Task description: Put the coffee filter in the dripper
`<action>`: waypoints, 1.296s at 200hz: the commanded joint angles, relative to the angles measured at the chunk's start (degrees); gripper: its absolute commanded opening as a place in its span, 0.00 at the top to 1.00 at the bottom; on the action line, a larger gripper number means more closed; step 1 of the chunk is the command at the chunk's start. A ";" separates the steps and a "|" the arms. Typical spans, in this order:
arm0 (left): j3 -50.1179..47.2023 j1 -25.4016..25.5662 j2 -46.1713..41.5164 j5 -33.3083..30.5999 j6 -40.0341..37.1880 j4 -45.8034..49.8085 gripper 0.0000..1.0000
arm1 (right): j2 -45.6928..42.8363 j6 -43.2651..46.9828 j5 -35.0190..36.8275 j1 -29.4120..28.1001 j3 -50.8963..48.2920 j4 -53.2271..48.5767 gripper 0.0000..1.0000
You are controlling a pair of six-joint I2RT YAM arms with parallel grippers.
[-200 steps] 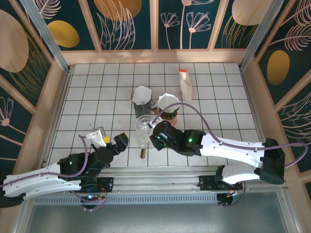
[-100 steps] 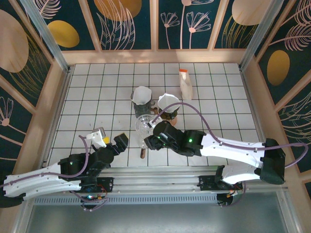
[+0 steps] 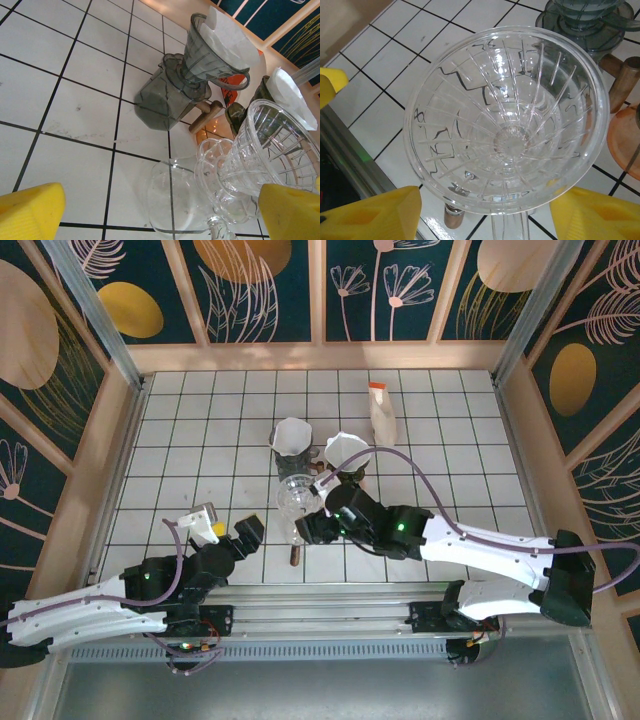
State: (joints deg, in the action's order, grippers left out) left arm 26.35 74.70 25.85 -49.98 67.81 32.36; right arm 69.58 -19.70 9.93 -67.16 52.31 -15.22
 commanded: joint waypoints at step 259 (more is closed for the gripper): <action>1.47 0.26 2.61 0.50 -3.22 -3.33 0.01 | 1.22 1.86 -2.18 42.50 3.40 5.90 0.60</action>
State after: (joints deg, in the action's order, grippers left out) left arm 26.26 74.70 27.99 -49.63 66.06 30.02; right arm 64.29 -20.32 16.40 -30.79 54.06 -13.32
